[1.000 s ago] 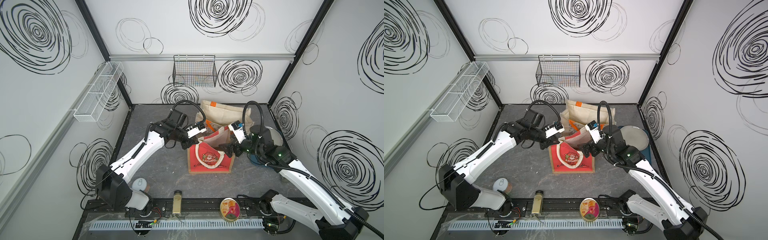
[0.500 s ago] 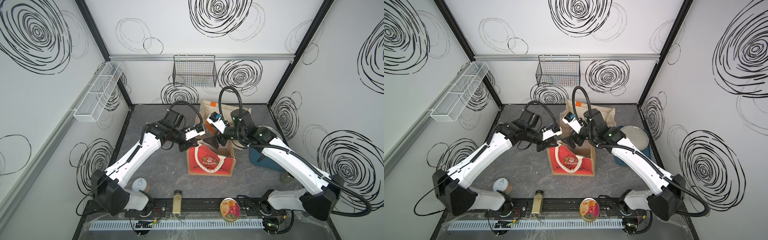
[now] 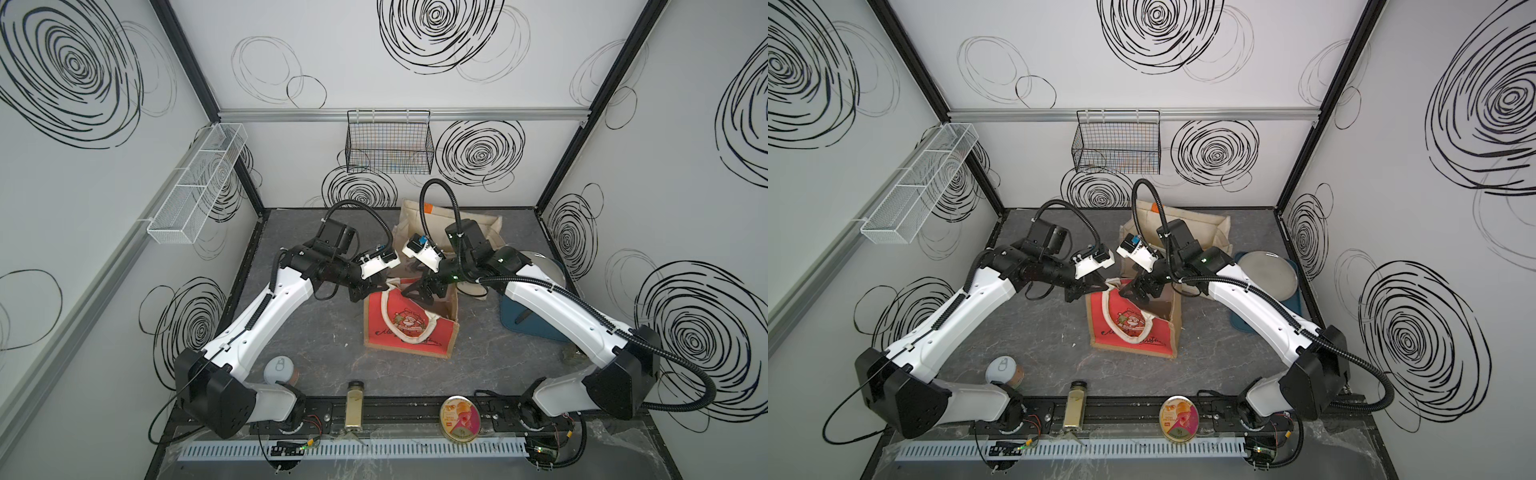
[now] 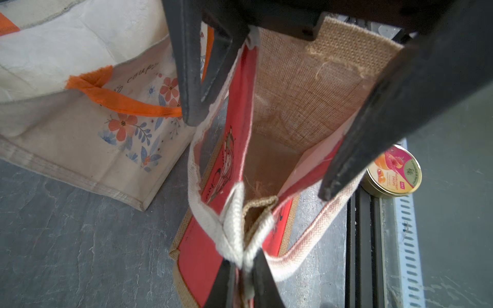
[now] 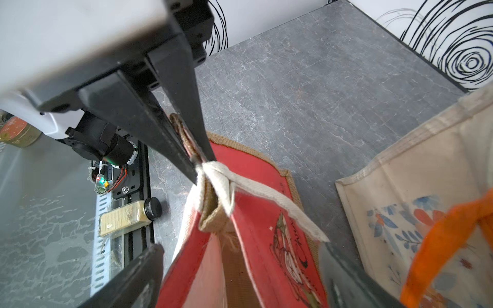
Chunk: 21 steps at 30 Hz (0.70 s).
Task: Put away the canvas bag
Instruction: Press the canvas bag at the center of the board.
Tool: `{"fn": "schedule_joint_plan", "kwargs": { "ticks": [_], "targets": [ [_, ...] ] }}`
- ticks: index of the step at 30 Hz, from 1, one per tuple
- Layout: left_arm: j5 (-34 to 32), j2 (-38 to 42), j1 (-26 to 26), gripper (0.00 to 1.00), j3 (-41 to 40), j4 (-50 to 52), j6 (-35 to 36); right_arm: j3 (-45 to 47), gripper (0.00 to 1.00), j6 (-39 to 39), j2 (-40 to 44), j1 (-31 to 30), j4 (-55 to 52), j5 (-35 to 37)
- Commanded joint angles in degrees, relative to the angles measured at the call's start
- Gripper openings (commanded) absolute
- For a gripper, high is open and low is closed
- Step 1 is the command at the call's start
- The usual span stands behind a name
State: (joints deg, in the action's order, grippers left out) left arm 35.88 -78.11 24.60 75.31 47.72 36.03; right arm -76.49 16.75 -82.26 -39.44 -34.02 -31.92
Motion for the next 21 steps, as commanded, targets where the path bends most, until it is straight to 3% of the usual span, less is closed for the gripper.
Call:
{"fn": "schedule_joint_plan", "kwargs": {
  "ticks": [1, 6, 9, 12, 15, 19, 21],
  "targets": [
    [-1.0, 1.1, 0.7, 0.00, 0.0, -4.5, -2.4, 0.3, 0.99, -2.4, 1.2, -0.5, -6.8, -0.5],
    [-1.6, 0.2, 0.3, 0.00, 1.1, -5.3, -5.7, 1.1, 0.99, -2.5, -0.1, -2.4, -7.9, 3.1],
    [1.6, 0.6, -2.4, 0.00, 0.7, -5.6, -6.5, 2.0, 0.91, -0.5, -0.4, -3.1, -8.3, 7.1],
    [1.8, 0.9, -3.2, 0.00, -0.3, -5.6, -6.3, 3.1, 0.72, -0.2, 0.5, -2.9, -7.4, 14.2],
    [1.7, 1.8, -1.8, 0.00, -1.4, -6.0, -5.8, 5.6, 0.39, -0.3, 2.5, -3.0, -4.0, 18.1],
    [-0.3, 0.9, 0.8, 0.00, -1.2, -4.4, -4.8, 6.7, 0.26, 0.4, 3.2, -3.5, -0.9, 14.8],
    [-0.7, 0.4, 1.2, 0.30, -0.9, -4.6, -4.8, 5.7, 0.09, 0.1, 2.1, -3.5, -1.0, 12.1]
  ]
}}
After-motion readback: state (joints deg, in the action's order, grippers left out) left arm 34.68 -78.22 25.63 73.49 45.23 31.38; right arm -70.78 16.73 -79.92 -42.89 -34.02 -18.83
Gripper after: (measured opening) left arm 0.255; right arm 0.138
